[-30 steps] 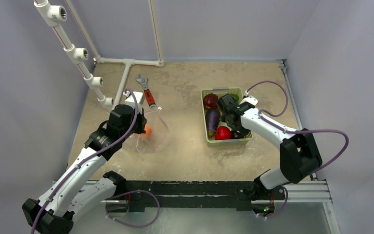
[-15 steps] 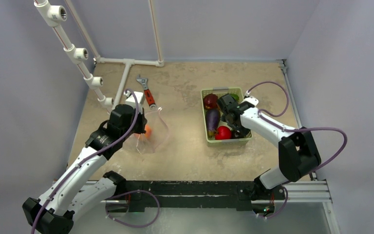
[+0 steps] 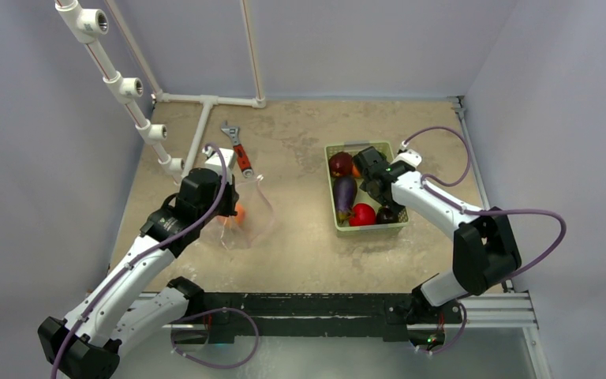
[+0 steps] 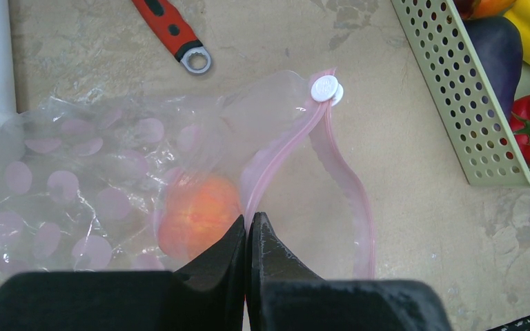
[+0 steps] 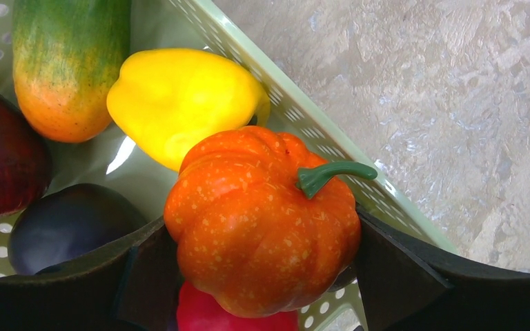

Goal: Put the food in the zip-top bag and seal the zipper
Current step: Pick up the fake vegetable from the bin, then place the fake vegetable in the zipper food storage bag.

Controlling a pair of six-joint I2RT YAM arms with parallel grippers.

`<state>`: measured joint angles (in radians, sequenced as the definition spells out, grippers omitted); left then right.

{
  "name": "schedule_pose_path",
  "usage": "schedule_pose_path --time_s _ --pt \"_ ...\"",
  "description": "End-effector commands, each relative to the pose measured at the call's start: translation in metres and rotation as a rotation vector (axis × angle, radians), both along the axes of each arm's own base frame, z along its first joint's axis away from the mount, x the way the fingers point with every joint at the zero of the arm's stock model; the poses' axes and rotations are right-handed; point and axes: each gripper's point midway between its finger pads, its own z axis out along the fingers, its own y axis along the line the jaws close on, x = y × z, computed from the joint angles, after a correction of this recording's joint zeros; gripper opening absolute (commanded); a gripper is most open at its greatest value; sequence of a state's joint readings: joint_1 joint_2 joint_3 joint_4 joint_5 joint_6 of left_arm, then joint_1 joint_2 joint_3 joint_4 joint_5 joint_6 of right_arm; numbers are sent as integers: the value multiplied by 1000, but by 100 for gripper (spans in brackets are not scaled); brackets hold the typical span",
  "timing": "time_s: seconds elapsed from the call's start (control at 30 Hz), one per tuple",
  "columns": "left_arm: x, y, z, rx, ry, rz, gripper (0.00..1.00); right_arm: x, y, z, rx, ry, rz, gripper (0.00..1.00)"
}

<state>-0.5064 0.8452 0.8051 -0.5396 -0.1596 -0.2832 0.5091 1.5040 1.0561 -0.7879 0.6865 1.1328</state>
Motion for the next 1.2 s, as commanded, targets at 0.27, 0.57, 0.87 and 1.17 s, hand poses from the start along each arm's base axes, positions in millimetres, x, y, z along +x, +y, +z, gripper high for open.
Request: schedule_pose_path --time_s 0.27,0.57,0.87,1.17 --pt "6 -1 7 1 -39 -2 0 20 9 52 69 -137 18 48" --pt "7 1 6 7 -38 12 0 38 31 81 103 -185 167 23" --pt "8 3 7 12 -40 23 0 43 88 166 252 -437 554 18" --pt "8 3 7 12 -41 27 0 24 148 206 391 -566 930 14"
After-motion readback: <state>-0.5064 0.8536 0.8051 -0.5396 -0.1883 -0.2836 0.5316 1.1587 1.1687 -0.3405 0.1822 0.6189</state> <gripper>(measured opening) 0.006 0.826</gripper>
